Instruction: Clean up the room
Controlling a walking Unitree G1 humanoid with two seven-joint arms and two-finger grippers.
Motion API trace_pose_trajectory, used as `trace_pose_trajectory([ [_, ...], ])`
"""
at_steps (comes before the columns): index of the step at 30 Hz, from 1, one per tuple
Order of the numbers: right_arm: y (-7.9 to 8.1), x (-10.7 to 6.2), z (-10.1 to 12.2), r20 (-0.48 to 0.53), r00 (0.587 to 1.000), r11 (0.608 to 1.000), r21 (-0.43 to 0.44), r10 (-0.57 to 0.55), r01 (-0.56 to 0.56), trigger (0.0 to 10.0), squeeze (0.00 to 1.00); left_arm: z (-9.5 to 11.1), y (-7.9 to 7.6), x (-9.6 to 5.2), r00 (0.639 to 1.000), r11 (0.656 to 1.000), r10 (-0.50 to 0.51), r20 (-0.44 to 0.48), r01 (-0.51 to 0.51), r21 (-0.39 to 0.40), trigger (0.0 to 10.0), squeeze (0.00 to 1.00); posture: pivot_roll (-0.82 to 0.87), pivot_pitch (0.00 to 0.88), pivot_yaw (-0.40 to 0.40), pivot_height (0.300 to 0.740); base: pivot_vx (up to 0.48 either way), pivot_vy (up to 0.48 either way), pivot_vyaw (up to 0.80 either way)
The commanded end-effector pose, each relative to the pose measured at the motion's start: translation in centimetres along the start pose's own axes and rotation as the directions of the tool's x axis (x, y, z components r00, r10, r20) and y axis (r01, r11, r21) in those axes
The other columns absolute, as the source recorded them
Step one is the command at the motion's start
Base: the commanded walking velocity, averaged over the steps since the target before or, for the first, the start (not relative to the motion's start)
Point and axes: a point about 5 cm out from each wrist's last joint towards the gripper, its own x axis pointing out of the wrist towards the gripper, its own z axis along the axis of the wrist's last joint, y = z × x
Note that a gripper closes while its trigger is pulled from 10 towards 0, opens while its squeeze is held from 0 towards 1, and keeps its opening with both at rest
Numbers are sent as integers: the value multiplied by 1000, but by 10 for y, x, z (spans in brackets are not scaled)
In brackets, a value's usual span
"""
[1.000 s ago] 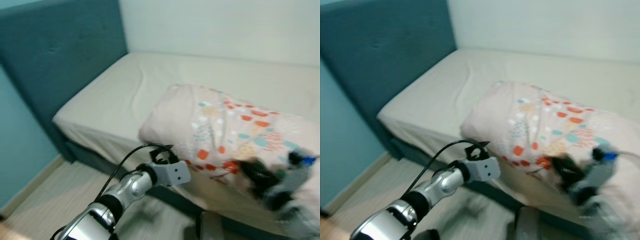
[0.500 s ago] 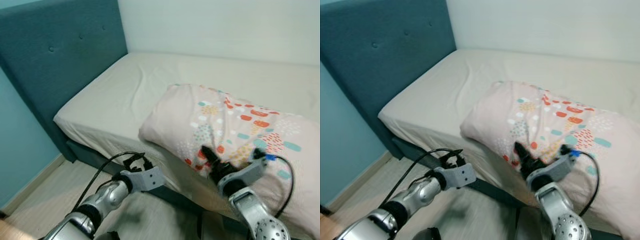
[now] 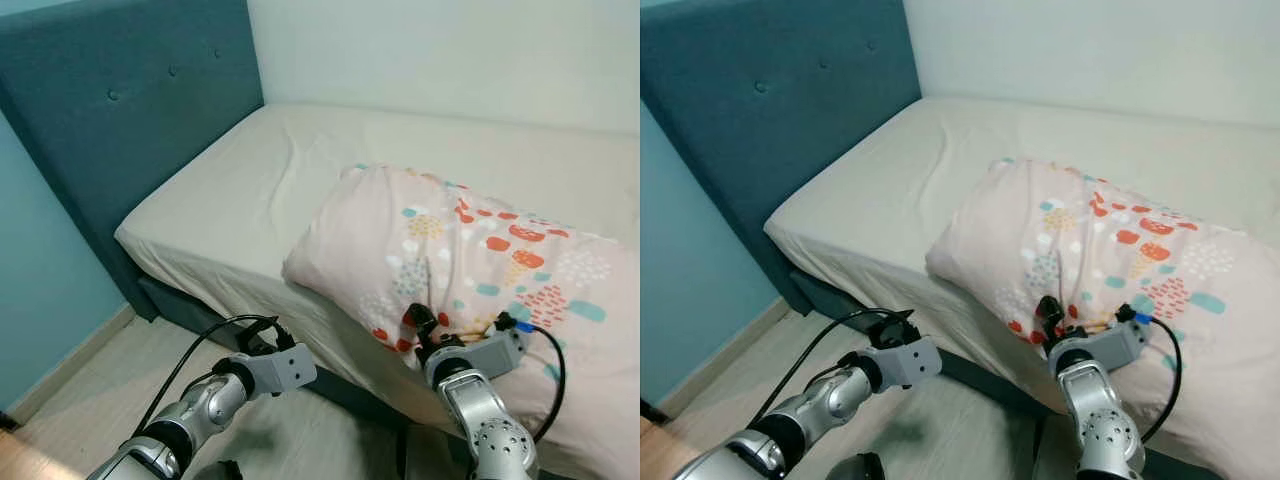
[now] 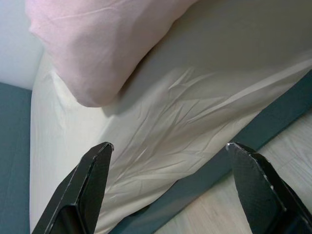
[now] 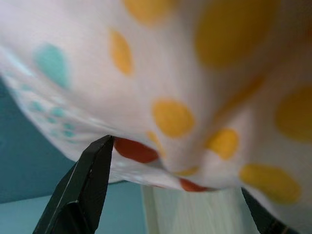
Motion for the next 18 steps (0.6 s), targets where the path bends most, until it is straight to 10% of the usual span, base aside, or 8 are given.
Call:
trace_pose_trajectory([
  [1,14,3,-41,-105,994,992,122,-5,18,10000,1000,-6,3,-4,1000,1000,-3,-11,3,20,10000,0,-51,27,74,422,0,0,0],
  [18,25,-18,-72,-200,976,990,93,-84,104,10000,1000,-6,-6,-8,1000,1000,-25,4,25,16,10000,0,-50,35,62,422,0,0,0],
])
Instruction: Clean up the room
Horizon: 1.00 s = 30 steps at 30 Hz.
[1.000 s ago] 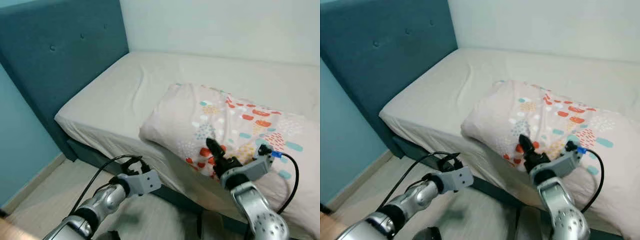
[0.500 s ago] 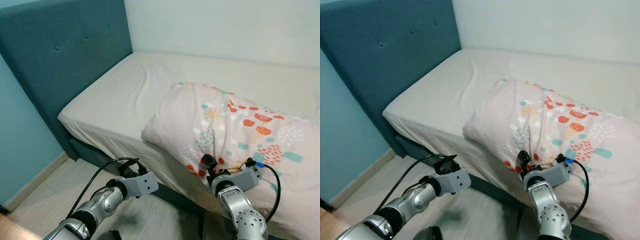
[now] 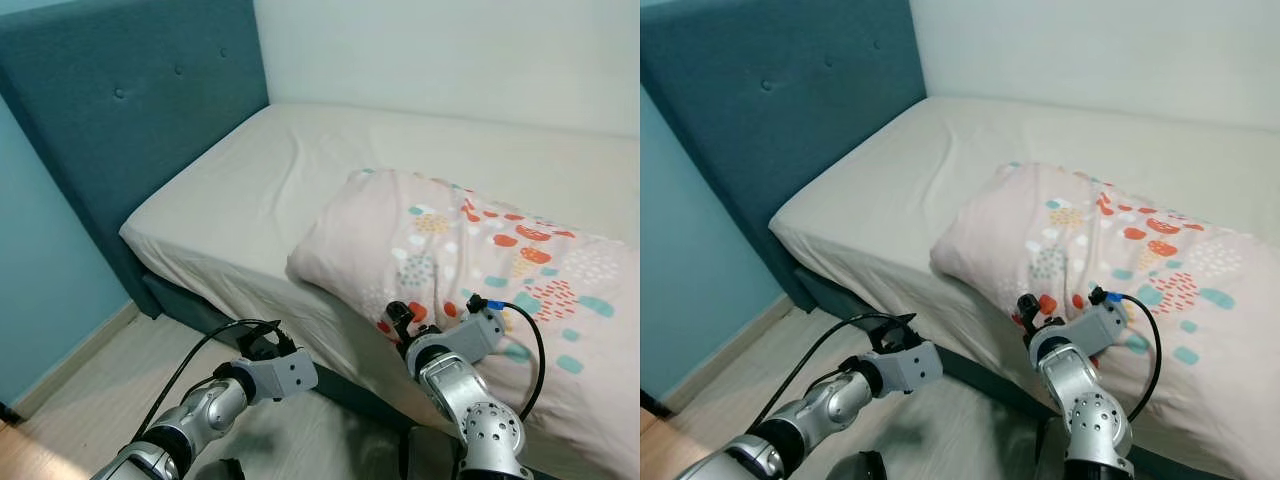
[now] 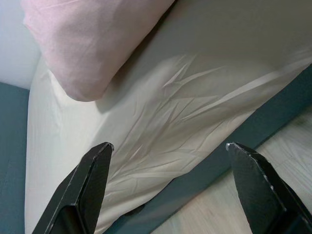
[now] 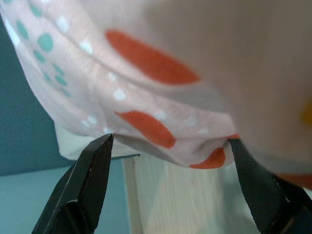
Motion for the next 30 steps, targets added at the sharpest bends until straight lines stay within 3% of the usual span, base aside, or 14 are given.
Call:
trace_pose_trajectory([
  [1,-3,-6,-60,-132,991,979,198,-15,41,10000,1000,-7,-1,-6,1000,1000,-15,-17,15,22,10000,0,-50,35,62,422,0,0,0],
  [9,-23,-1,-38,-6,996,966,241,-90,89,10000,1000,-7,0,-6,1000,1000,-17,-16,17,23,10000,0,-46,41,73,422,0,0,0],
  [10,-30,-1,-30,34,993,955,280,-115,101,10000,0,-8,0,-7,1000,999,-21,-14,21,25,10000,0,-47,42,77,422,0,0,0],
  [14,-37,-1,-20,82,989,940,330,-122,88,10000,0,-8,0,-7,1000,999,-26,-11,26,28,10000,0,-47,42,77,422,0,0,0],
  [19,-57,1,15,234,965,909,418,-115,7,10000,0,-7,3,-6,1000,999,-25,-2,25,35,10000,0,-44,42,82,422,0,0,0],
  [25,-61,5,49,342,937,900,425,-64,-93,10000,0,-6,5,-6,999,998,-36,11,35,47,10000,0,-37,44,98,422,0,0,0],
  [30,-64,10,55,351,933,906,416,-76,-83,10000,0,-5,6,-5,999,998,-39,17,38,51,10000,0,-28,44,112,422,0,0,0],
])
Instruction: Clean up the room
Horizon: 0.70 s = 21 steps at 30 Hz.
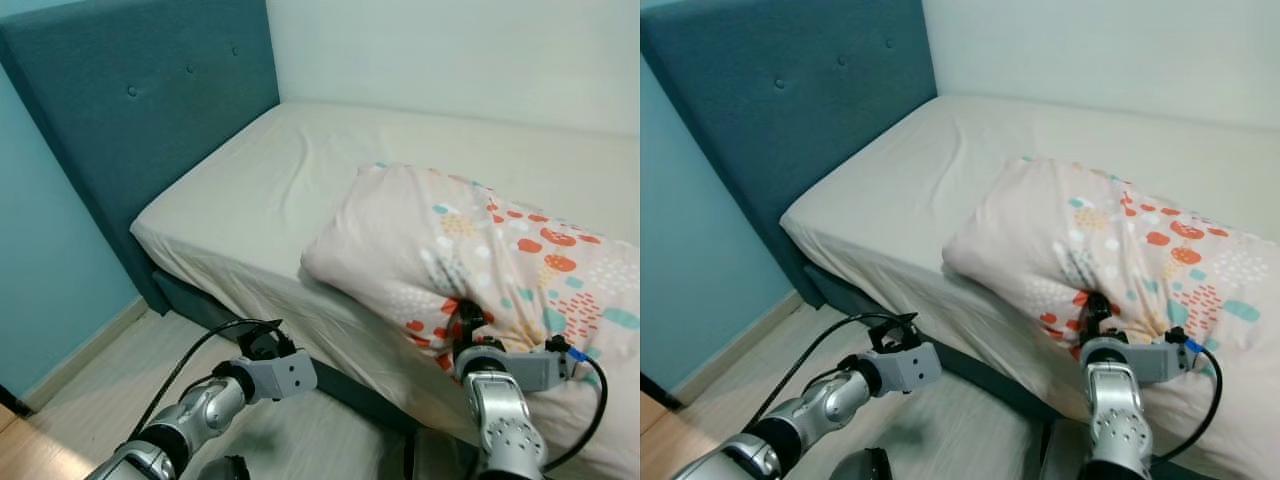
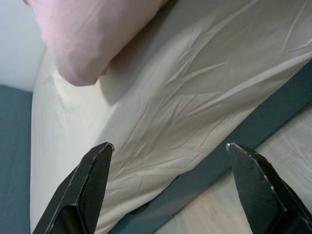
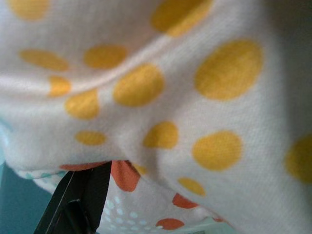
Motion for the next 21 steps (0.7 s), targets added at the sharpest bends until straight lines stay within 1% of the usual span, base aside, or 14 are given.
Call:
trace_pose_trajectory([
  [1,-11,2,10,48,998,999,25,-48,46,10000,0,-6,3,-5,1000,999,-21,-11,22,30,10000,0,-28,44,112,422,0,0,0],
  [5,-8,8,17,69,996,999,3,-47,47,10000,0,-7,4,-5,1000,999,-18,-10,18,31,10000,0,-28,44,112,422,0,0,0],
  [6,-5,9,21,81,996,999,-9,-37,38,4980,0,-7,4,-5,1000,999,-18,-11,19,31,10000,0,-22,44,111,422,0,0,0],
  [7,-3,11,24,90,996,999,-18,-28,29,2745,0,-7,4,-6,1000,999,-19,-11,19,30,10000,0,-22,44,111,422,0,0,0],
  [8,-3,11,24,90,996,999,-18,-28,29,2745,0,-7,4,-6,1000,999,-19,-11,19,30,10000,0,-22,44,111,422,0,0,0],
  [9,-1,12,27,95,995,1000,-22,-17,19,0,0,-7,4,-6,1000,999,-20,-11,20,30,10000,0,-22,44,111,422,0,0,0],
  [10,-1,12,27,95,995,1000,-22,-17,19,0,0,-7,4,-6,1000,999,-20,-11,20,30,10000,0,-22,44,111,422,0,0,0],
  [12,6,16,34,106,994,999,-36,12,-9,0,0,-7,4,-6,1000,999,-21,-11,21,30,10000,0,-22,46,112,422,0,0,0],
  [13,6,16,34,106,994,999,-36,12,-9,0,0,-7,4,-6,1000,999,-21,-11,21,30,10000,0,-22,46,112,422,0,0,0],
  [15,12,20,42,127,991,998,-46,42,-37,0,0,-7,4,-5,1000,999,-21,-10,21,31,10000,0,-21,43,110,422,0,0,0],
  [17,14,21,45,133,990,998,-55,51,-44,0,0,-7,4,-5,1000,999,-20,-11,21,32,10000,0,-22,40,109,422,0,0,0],
  [19,19,22,50,141,987,995,-81,75,-64,0,0,-7,5,-5,1000,999,-18,-12,19,33,10000,0,-23,38,109,422,0,0,0],
  [21,27,23,57,150,982,988,-127,112,-94,0,0,-7,7,-4,1000,999,-14,-11,14,33,10000,0,-24,35,109,422,0,0,0],
])
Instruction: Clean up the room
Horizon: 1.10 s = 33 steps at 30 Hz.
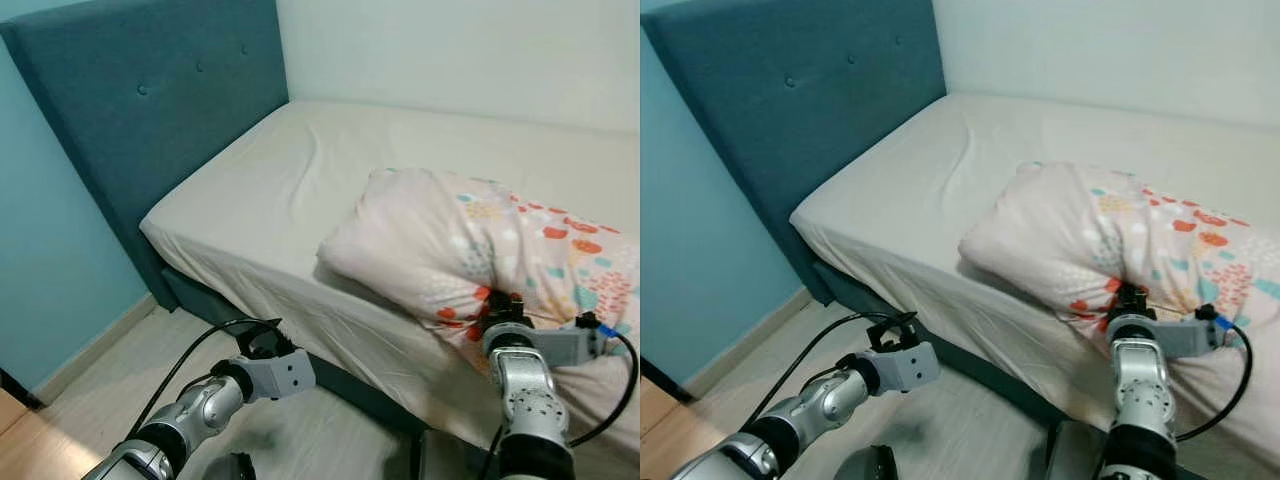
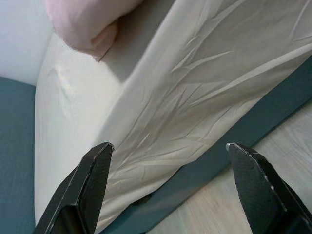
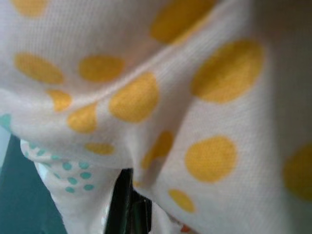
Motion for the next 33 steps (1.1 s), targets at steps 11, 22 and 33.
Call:
trace_pose_trajectory([
  [11,39,3,45,2,975,946,-244,222,-215,0,0,1,14,5,1000,1000,17,2,-17,19,10000,0,-44,17,109,422,0,0,0],
  [22,77,-44,59,-268,770,704,-313,579,-638,0,0,2,13,8,1000,1000,25,-14,-25,-13,10000,0,-70,5,120,422,0,0,0],
  [33,58,-116,57,-690,555,479,-331,466,-813,0,0,2,11,8,1000,1000,18,-19,-19,-23,10000,0,-100,17,130,422,0,0,0],
])
